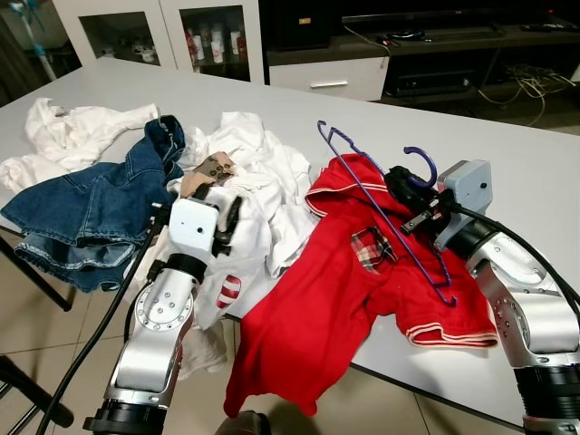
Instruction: Hang hanger
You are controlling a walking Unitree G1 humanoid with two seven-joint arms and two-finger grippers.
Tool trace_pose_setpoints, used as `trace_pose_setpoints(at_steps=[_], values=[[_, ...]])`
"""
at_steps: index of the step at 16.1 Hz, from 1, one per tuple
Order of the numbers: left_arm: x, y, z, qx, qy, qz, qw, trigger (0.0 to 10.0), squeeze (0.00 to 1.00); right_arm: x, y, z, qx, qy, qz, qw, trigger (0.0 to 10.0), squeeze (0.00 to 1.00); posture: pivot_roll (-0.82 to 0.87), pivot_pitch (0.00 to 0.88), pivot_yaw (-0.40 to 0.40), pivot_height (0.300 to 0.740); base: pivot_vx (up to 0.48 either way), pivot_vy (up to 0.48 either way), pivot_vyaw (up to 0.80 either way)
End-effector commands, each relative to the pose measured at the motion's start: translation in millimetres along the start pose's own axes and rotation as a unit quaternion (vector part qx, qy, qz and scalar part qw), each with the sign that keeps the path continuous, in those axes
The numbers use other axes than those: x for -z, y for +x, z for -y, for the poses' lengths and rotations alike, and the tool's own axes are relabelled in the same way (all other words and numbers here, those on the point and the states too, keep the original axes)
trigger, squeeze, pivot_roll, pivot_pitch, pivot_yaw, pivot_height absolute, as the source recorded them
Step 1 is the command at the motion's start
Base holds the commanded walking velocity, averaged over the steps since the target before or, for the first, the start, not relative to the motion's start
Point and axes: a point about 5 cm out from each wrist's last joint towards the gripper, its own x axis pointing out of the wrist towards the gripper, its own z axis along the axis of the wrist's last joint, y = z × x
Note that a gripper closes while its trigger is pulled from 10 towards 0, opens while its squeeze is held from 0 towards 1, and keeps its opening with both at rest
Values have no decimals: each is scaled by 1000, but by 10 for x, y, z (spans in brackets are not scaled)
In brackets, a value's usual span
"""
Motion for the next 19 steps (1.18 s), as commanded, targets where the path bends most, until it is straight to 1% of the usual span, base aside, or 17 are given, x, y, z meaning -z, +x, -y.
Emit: trace_pose_setpoints(at_steps=[1, 4, 6, 7, 8, 9, 10, 11, 13, 16, 17, 18, 19], values=[[36, 51, -100, -40, 2, -22, 999, 10000, 0, -37, 4, 26, 3, -2, 5, 1000, 10000, 0, 42, 20, 44, 740, 0, 0, 0], [123, 125, -143, -50, -12, -61, 997, 10000, 0, -40, 16, 15, 2, -1, 6, 1000, 10000, 0, 44, 19, 42, 740, 0, 0, 0], [201, 163, -126, -38, -24, -97, 994, 10000, 0, -44, 26, 8, 1, -1, 8, 1000, 10000, 0, 44, 19, 42, 740, 0, 0, 0], [212, 170, -117, -34, -22, -102, 994, 10000, 0, -45, 27, 7, 0, -1, 8, 1000, 10000, 0, 44, 19, 42, 740, 0, 0, 0], [239, 169, -55, 0, -10, -115, 993, 8667, 0, -44, 26, 7, 1, -1, 8, 1000, 10000, 0, 41, 20, 43, 740, 0, 0, 0], [249, 165, -41, 6, -10, -120, 993, 8667, 0, -44, 25, 7, 1, 0, 8, 1000, 10000, 0, 41, 20, 43, 740, 0, 0, 0], [281, 151, -21, 12, -14, -132, 991, 1255, 0, -42, 20, 10, 2, -1, 8, 1000, 10000, 0, 39, 21, 44, 740, 0, 0, 0], [312, 131, 17, 22, -21, -142, 989, 0, 0, -43, 12, 14, 4, -1, 8, 1000, 10000, 0, 37, 21, 43, 740, 0, 0, 0], [307, 124, 62, 33, -26, -144, 989, 0, 0, -44, 8, 17, 6, -1, 8, 1000, 10000, 0, 37, 22, 42, 740, 0, 0, 0], [221, 145, 208, 91, -18, -116, 989, 0, 0, -49, 20, 34, 10, -1, 8, 1000, 10000, 0, 38, 20, 42, 740, 0, 0, 0], [151, 155, 282, 118, -12, -90, 989, 0, 0, -54, 24, 41, 11, -2, 9, 1000, 10000, 0, 38, 19, 41, 740, 0, 0, 0], [54, 160, 376, 154, 8, -54, 986, 0, 0, -59, 27, 50, 14, -2, 10, 1000, 10000, 0, 38, 19, 41, 740, 0, 0, 0], [-42, 145, 488, 198, 31, -14, 980, 0, 0, -63, 28, 59, 17, -2, 10, 1000, 10000, 0, 38, 20, 41, 740, 0, 0, 0]])
